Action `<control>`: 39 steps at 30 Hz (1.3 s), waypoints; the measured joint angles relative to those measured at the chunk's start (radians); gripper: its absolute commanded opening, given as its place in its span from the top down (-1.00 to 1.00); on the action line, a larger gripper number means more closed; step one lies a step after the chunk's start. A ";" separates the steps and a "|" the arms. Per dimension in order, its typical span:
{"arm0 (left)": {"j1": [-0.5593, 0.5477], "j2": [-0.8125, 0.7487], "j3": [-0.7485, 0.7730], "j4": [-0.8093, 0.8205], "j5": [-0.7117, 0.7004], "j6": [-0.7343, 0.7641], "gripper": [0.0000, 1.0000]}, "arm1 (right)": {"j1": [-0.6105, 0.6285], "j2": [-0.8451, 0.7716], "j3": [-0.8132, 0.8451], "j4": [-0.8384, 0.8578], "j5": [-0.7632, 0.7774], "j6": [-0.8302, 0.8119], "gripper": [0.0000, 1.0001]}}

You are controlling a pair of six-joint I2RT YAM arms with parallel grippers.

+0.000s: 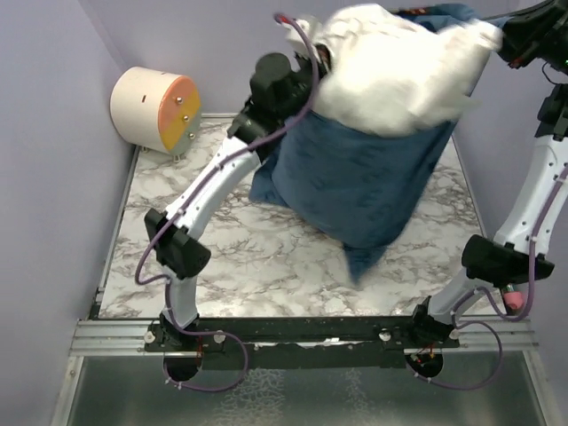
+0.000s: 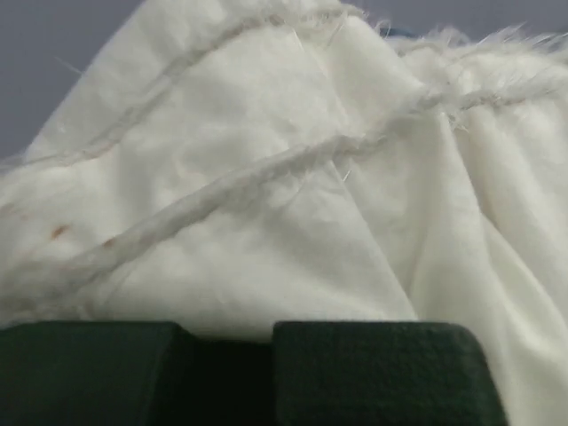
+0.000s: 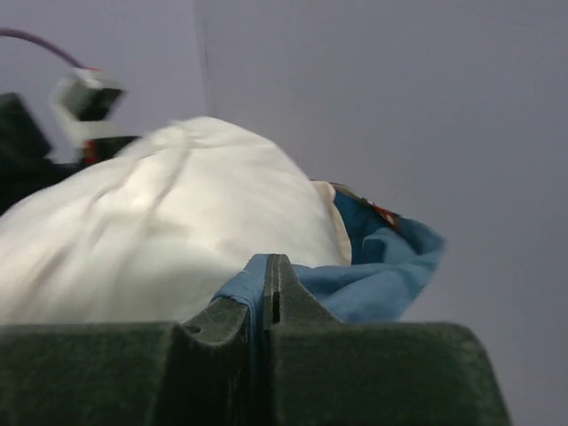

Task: Put the pillow into the pillowcase
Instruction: Stuff the pillow into the pillowcase.

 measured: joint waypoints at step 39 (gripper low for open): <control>0.304 0.094 0.006 0.068 0.103 -0.156 1.00 | 0.593 -0.343 -0.308 -0.356 0.349 -0.623 -0.47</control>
